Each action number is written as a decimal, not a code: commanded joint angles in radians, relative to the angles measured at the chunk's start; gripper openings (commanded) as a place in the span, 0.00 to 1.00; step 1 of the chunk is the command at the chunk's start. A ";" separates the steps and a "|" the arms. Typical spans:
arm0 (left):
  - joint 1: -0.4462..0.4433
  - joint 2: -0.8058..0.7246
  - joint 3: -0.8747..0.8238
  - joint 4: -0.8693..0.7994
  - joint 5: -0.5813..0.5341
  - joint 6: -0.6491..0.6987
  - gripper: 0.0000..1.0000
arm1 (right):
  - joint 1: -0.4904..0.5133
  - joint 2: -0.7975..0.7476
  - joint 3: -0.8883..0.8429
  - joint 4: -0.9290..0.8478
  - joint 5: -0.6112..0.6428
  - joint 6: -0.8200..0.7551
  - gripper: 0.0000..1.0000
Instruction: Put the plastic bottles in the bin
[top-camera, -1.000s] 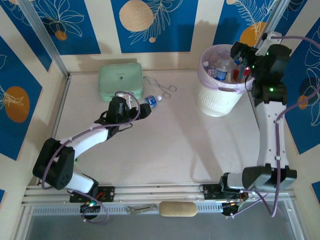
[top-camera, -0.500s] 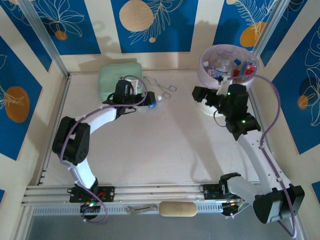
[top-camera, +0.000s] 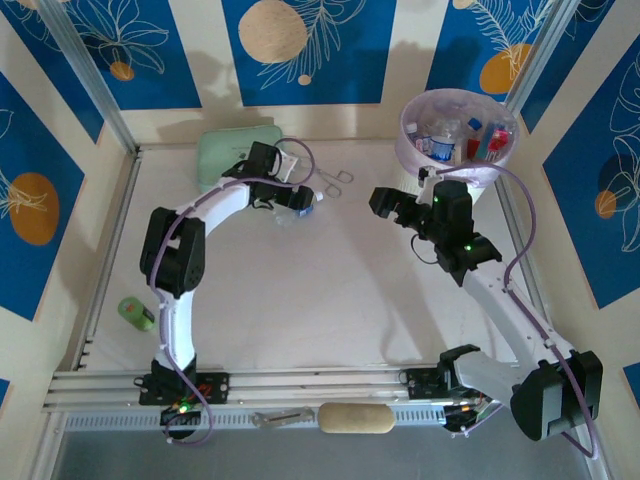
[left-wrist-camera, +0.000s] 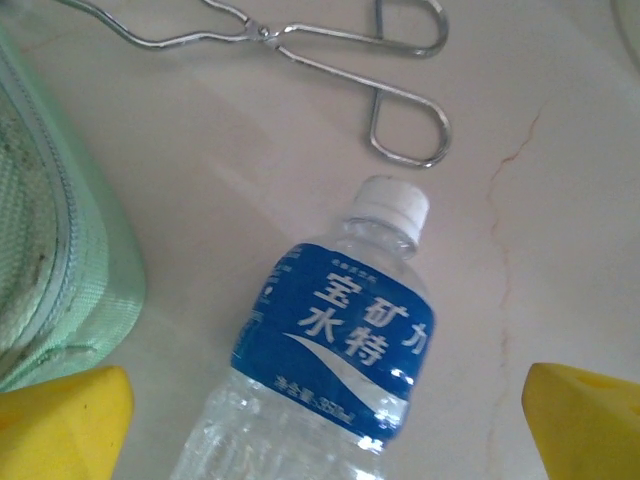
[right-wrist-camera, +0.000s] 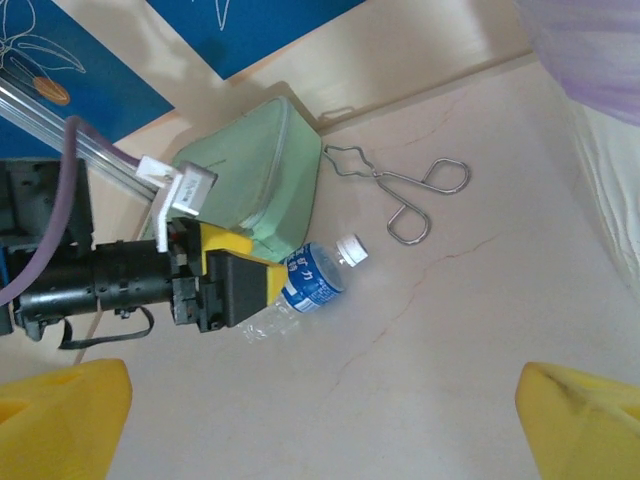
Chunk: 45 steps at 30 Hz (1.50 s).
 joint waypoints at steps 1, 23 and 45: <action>0.009 0.052 0.074 -0.140 -0.022 0.087 0.99 | 0.007 -0.017 -0.003 0.021 0.008 0.016 0.99; -0.008 0.071 -0.010 -0.143 -0.071 0.107 0.91 | 0.007 -0.017 -0.012 0.030 0.038 0.028 0.99; -0.061 -0.257 -0.340 0.255 0.184 -0.204 0.53 | 0.022 0.089 0.007 0.082 -0.070 0.138 0.99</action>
